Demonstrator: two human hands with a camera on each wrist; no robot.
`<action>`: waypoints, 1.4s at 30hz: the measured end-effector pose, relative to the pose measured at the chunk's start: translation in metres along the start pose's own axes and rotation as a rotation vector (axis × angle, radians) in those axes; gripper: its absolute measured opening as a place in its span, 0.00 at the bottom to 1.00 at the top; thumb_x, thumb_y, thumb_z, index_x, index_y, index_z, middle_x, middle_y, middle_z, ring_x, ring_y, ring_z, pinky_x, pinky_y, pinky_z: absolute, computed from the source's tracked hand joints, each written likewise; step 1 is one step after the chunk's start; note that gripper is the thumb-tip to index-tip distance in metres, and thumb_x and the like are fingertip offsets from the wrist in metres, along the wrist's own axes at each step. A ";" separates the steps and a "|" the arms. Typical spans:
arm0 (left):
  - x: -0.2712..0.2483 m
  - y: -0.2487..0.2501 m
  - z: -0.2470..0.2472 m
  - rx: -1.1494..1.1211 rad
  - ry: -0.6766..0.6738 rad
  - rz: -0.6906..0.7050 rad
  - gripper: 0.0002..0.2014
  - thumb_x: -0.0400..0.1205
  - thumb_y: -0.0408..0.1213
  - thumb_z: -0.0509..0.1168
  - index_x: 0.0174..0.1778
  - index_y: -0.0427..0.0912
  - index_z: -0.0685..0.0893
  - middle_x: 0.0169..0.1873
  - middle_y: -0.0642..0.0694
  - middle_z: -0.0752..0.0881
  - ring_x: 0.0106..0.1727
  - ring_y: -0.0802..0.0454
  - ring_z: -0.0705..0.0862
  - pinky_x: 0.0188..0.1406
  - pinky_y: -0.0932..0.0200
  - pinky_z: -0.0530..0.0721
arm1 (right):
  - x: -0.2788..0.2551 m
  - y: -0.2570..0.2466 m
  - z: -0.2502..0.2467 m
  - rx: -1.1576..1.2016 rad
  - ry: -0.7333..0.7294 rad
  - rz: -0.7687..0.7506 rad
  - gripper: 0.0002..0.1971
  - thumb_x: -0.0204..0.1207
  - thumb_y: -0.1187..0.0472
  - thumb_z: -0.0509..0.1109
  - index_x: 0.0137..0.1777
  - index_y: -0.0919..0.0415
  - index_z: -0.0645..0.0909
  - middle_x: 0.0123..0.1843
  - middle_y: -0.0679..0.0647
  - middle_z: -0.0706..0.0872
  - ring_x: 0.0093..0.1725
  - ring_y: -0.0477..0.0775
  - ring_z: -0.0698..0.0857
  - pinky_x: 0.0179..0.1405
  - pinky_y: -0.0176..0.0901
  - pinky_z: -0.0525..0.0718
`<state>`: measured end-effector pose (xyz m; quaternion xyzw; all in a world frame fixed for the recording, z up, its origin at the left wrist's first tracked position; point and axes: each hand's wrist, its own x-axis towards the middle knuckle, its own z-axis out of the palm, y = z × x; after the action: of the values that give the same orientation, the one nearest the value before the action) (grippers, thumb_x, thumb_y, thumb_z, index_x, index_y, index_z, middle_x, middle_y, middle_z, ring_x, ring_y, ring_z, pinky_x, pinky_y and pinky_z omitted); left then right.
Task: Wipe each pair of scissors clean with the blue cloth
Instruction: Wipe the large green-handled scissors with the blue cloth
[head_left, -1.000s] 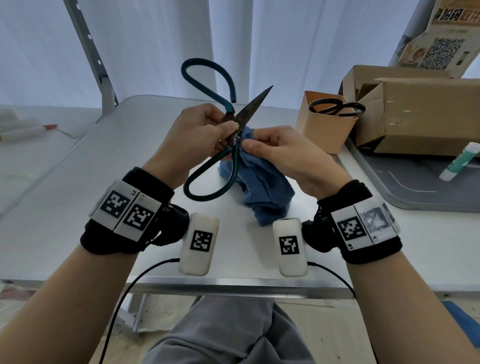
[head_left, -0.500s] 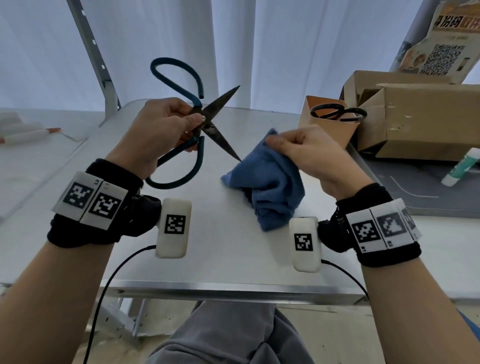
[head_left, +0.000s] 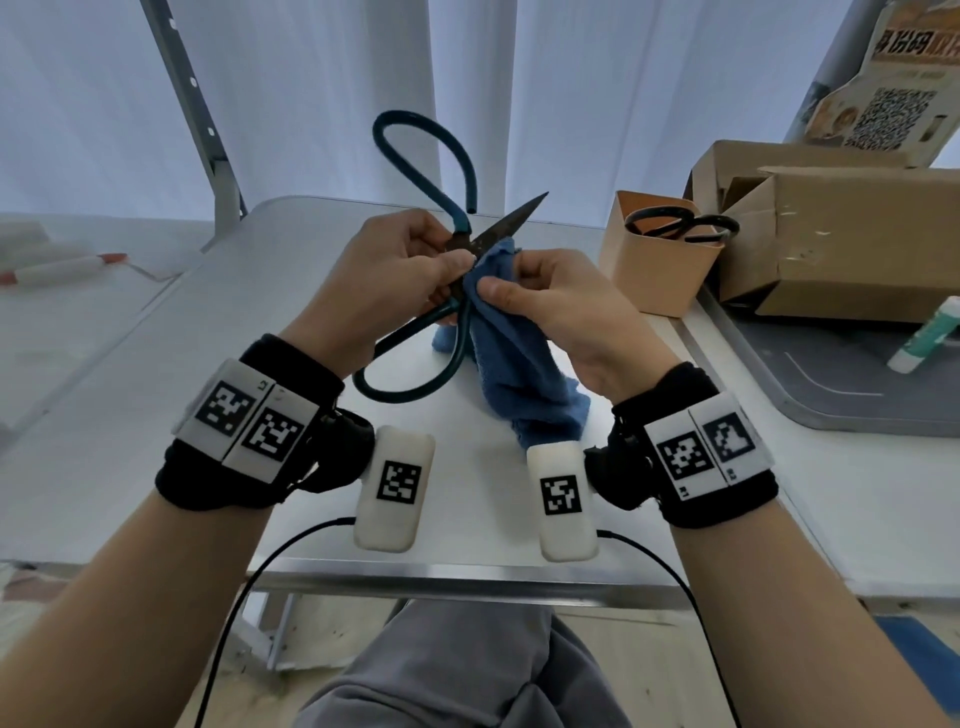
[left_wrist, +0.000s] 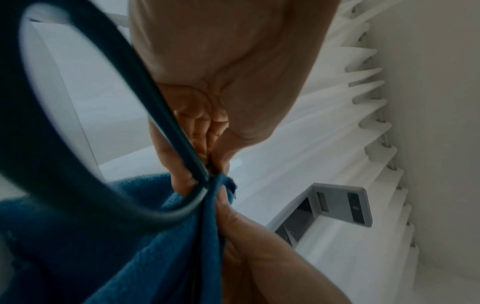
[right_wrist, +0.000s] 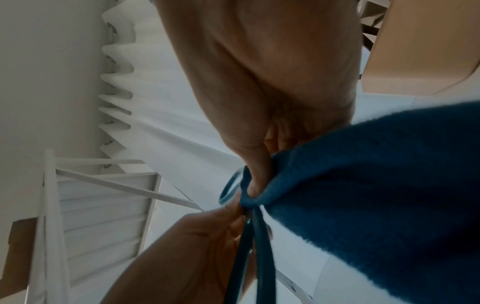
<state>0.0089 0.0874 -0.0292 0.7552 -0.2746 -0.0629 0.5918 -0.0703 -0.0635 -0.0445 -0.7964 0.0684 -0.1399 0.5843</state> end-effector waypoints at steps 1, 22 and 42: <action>0.000 0.000 0.002 0.005 0.013 0.003 0.03 0.84 0.33 0.69 0.47 0.39 0.83 0.41 0.37 0.86 0.35 0.52 0.86 0.31 0.62 0.86 | 0.001 0.001 0.002 -0.017 0.010 0.001 0.11 0.81 0.59 0.74 0.55 0.68 0.88 0.48 0.62 0.93 0.51 0.61 0.92 0.61 0.59 0.88; 0.003 -0.005 0.007 -0.066 0.118 -0.066 0.05 0.85 0.32 0.68 0.53 0.35 0.84 0.41 0.40 0.87 0.31 0.57 0.83 0.29 0.63 0.85 | -0.009 0.003 0.002 -0.395 -0.033 -0.019 0.13 0.85 0.48 0.66 0.50 0.54 0.88 0.46 0.53 0.91 0.47 0.53 0.88 0.50 0.48 0.84; 0.010 0.006 -0.043 -0.123 0.214 0.025 0.03 0.86 0.32 0.67 0.46 0.40 0.81 0.40 0.43 0.87 0.34 0.55 0.85 0.34 0.60 0.89 | -0.017 0.012 -0.022 0.024 0.091 0.140 0.09 0.86 0.58 0.65 0.55 0.60 0.87 0.50 0.58 0.92 0.52 0.54 0.90 0.53 0.44 0.89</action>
<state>0.0341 0.1188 -0.0090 0.7166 -0.2149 0.0085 0.6635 -0.0920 -0.0827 -0.0523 -0.7754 0.1488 -0.1357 0.5985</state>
